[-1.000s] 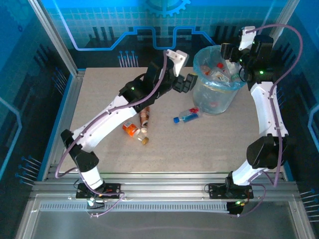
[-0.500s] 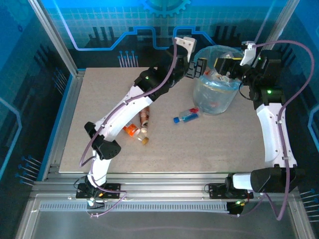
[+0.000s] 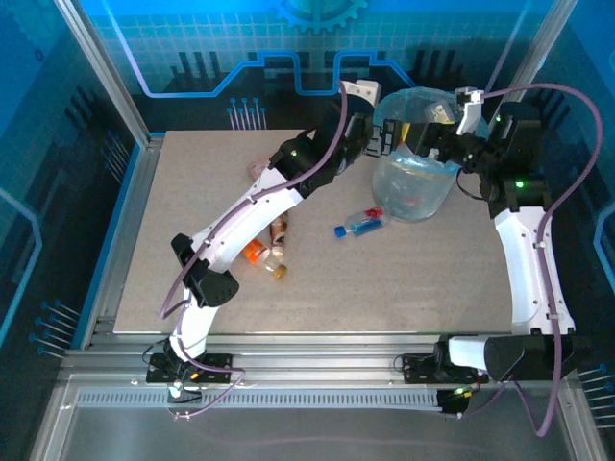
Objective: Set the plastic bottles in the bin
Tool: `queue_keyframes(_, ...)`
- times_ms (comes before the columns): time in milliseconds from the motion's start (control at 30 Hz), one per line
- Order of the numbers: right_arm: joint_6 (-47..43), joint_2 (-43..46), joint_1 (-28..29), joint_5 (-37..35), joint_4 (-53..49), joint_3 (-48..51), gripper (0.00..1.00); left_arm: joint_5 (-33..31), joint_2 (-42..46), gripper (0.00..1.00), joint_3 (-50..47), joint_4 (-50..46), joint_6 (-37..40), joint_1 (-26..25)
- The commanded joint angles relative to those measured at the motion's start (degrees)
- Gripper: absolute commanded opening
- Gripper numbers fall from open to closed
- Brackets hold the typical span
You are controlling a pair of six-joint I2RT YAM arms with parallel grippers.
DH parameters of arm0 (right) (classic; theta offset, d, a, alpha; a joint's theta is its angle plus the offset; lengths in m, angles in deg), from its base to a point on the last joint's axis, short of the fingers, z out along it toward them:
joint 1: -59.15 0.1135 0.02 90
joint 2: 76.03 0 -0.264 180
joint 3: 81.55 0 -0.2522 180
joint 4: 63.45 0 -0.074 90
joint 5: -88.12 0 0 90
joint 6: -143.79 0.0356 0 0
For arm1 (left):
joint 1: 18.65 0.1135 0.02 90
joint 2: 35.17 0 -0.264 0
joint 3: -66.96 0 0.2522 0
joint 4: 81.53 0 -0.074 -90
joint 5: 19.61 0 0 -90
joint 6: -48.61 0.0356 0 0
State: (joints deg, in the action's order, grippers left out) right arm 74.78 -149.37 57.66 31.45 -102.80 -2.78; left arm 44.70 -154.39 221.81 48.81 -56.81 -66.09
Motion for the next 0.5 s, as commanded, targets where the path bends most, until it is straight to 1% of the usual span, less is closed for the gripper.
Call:
queue_keyframes(0, -1.5, 1.6, 0.6, 1.9, -2.1, -0.4, 0.78, 0.8, -1.9, 0.86, 2.6, -1.2, -3.1, -0.4)
queue_keyframes(133, 0.1, 3.1, 0.8, 2.3, 0.2, 1.6, 0.78, 0.5, -1.6, 0.85, 2.7, -2.2, -2.9, -1.2)
queue_keyframes(333, 1.7, 3.6, 2.3, 1.9, 0.0, 1.1, 0.76, -0.8, 1.1, 0.85, 2.1, -6.6, 2.2, -3.1)
queue_keyframes(467, -0.3, 5.3, 3.8, -0.1, -1.5, 0.7, 0.75, -2.1, 3.7, 0.86, -1.4, -6.6, 4.7, -3.7)
